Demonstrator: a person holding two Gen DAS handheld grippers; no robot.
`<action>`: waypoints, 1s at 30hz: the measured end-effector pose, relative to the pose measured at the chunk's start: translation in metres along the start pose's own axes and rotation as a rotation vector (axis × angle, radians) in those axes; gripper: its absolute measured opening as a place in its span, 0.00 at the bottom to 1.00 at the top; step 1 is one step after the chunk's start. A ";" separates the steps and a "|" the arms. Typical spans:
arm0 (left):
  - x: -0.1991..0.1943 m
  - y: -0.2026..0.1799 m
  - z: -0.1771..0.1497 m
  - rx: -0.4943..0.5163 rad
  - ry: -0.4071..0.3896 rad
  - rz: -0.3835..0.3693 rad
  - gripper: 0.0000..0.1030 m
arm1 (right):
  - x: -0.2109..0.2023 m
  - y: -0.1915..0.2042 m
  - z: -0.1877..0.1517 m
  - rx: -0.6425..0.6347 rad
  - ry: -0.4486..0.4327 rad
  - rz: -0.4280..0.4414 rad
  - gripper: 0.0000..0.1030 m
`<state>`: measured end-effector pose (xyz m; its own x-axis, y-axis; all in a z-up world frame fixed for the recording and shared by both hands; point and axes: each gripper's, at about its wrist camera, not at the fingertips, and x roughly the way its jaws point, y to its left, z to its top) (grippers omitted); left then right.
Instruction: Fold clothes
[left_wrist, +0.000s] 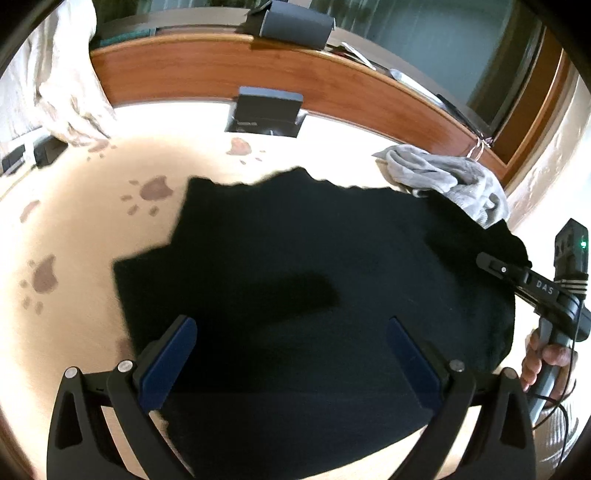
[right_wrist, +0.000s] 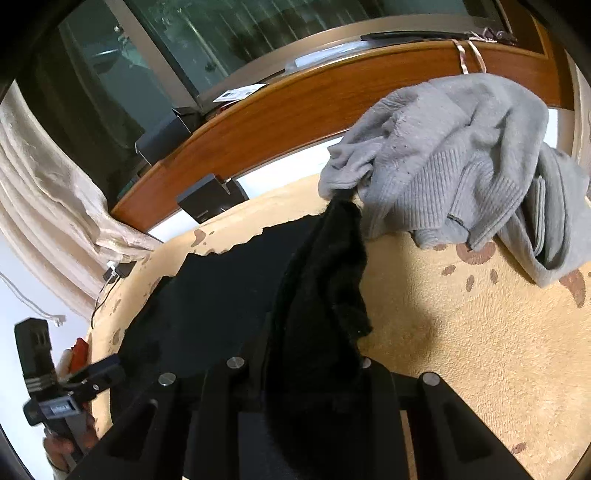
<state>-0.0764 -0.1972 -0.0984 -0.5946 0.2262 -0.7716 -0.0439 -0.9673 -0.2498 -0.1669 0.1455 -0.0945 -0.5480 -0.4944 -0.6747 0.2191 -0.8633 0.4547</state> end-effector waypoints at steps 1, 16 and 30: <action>-0.005 0.005 0.002 -0.005 -0.011 0.004 1.00 | 0.000 0.003 0.001 0.000 0.004 -0.005 0.23; -0.011 0.111 -0.005 -0.267 0.012 -0.037 1.00 | 0.007 0.062 0.014 -0.040 0.030 -0.041 0.23; -0.015 0.164 -0.015 -0.420 0.003 -0.028 1.00 | 0.047 0.190 0.000 -0.187 0.054 0.051 0.22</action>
<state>-0.0631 -0.3576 -0.1368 -0.5955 0.2531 -0.7625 0.2713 -0.8300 -0.4873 -0.1511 -0.0419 -0.0396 -0.4888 -0.5387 -0.6862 0.3947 -0.8380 0.3768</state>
